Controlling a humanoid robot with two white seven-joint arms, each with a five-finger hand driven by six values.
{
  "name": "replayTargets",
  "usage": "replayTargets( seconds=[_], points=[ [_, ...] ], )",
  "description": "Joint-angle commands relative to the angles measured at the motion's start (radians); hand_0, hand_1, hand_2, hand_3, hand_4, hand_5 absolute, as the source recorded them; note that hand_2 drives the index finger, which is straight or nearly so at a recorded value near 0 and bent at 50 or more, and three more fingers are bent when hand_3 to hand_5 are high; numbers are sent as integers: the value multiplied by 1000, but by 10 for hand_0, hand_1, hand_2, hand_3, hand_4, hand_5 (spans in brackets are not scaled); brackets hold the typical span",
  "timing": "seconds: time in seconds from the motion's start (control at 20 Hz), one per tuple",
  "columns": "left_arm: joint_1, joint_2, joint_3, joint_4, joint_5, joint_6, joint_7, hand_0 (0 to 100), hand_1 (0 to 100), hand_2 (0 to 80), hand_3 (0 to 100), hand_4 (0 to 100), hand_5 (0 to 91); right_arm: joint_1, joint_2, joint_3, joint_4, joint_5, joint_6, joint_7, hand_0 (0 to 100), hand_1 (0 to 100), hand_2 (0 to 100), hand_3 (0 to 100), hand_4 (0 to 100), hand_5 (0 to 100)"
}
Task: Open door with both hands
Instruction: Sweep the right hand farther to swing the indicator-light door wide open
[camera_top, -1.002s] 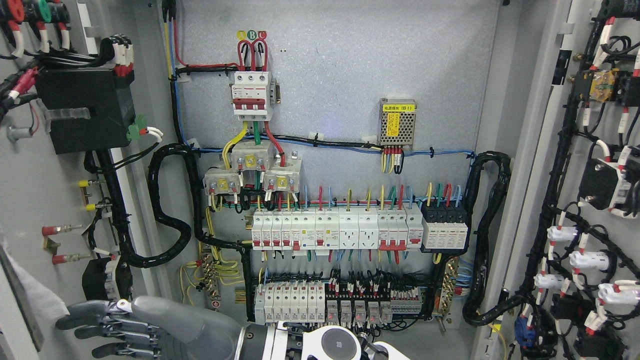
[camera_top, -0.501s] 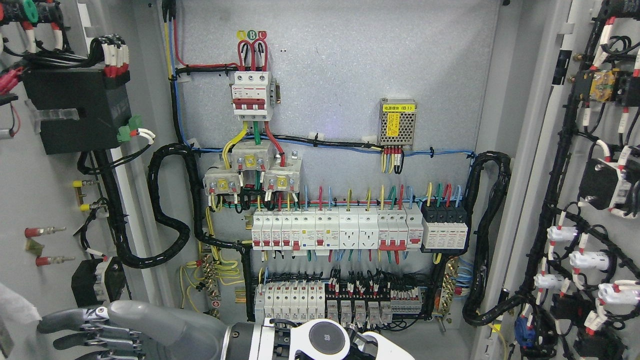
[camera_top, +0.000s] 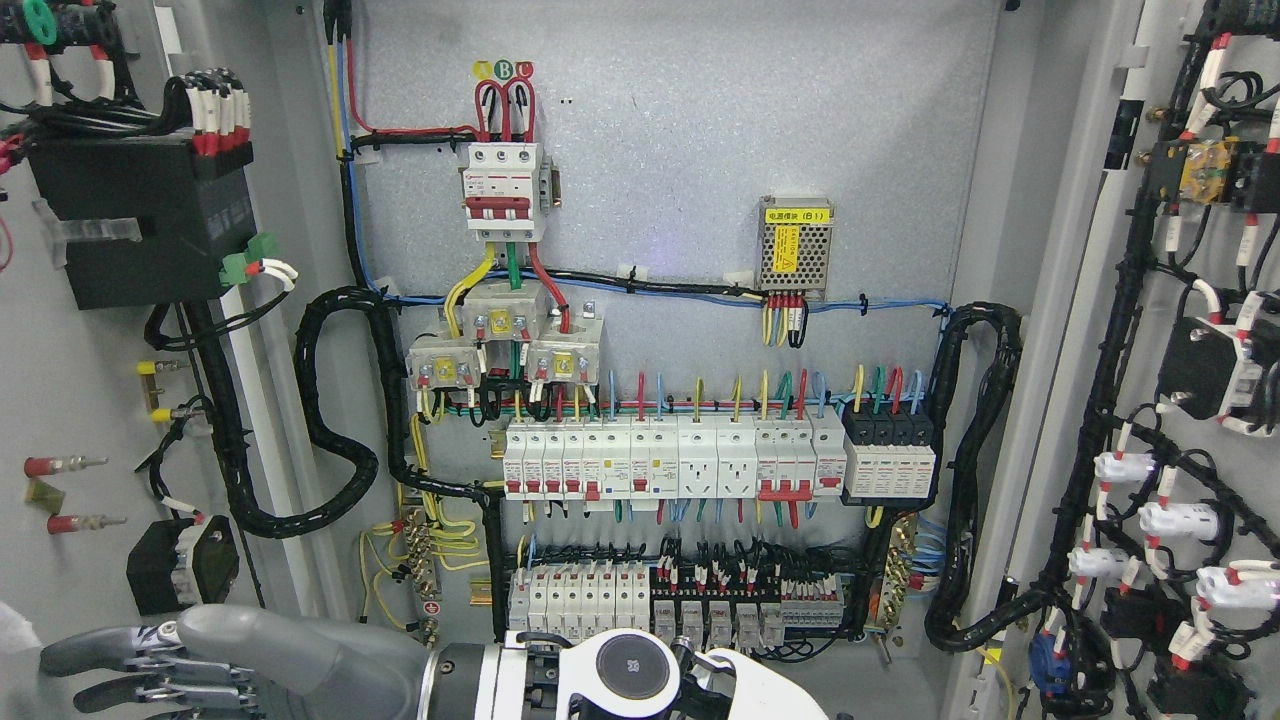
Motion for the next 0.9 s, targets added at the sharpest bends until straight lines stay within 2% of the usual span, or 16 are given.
replayTargets(
  seconds=[0.0,0.3,0.85],
  points=[
    [-2,0,0,-3,0,0,1,295,0,27,28,36,0,-28,0,80,30,-26,-3,-4,218,0,0,0,0,0],
    [-8,0,0,-3,0,-2,1,295,0,27,28,36,0,-92,0,126,31,-93,-14,-4,218,0,0,0,0,0],
    [-8,0,0,-3,0,-2,1,295,0,27,28,36,0,-132,0,159,54,-101,-49,-3,217,0,0,0,0,0]
  ],
)
